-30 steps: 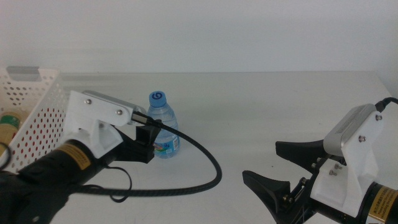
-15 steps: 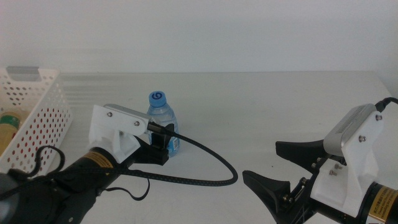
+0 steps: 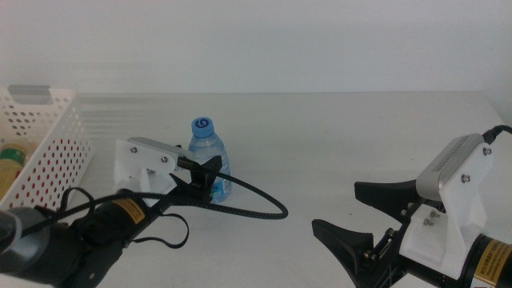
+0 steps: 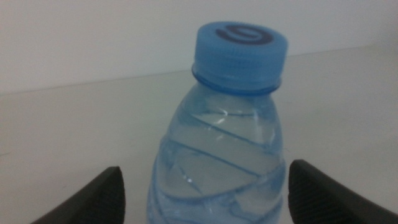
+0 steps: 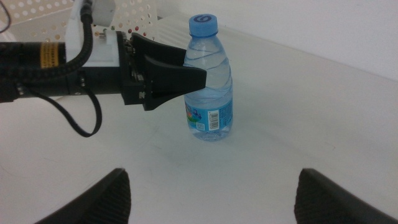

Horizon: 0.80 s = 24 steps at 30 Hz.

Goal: Use arms to grab the bottles and put them into the dustbin to the left of the table.

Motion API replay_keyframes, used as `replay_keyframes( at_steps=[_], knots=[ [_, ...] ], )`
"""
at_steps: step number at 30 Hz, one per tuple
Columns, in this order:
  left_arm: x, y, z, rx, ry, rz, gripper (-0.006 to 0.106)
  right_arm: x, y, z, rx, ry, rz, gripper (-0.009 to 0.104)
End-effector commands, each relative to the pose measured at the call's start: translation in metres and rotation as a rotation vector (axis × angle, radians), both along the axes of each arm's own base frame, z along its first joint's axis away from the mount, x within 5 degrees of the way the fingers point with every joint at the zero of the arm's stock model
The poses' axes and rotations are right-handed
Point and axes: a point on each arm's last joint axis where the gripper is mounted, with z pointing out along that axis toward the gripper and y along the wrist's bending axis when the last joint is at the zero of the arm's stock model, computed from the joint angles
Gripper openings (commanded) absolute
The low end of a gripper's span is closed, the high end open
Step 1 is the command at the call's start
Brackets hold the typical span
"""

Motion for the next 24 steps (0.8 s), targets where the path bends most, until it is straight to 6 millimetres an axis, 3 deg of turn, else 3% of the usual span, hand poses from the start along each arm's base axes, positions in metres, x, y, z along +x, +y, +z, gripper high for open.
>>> replay_keyframes(
  at_steps=[1, 19, 22, 24],
  knots=[
    [0.007, -0.003, 0.022, -0.088, -0.133, -0.043, 0.082, 0.001, 0.002, 0.016, 0.066, -0.084, 0.014, 0.076],
    [0.045, -0.019, 0.015, -0.085, -0.155, -0.077, 0.081, 0.001, 0.002, 0.016, 0.066, -0.083, 0.014, 0.076],
    [0.045, -0.019, 0.015, -0.085, -0.157, -0.075, 0.071, 0.001, 0.002, 0.016, 0.066, -0.083, 0.014, 0.076],
    [0.045, -0.019, 0.015, -0.085, -0.156, -0.079, 0.059, 0.001, 0.002, 0.016, 0.066, -0.083, 0.014, 0.076]
  ],
)
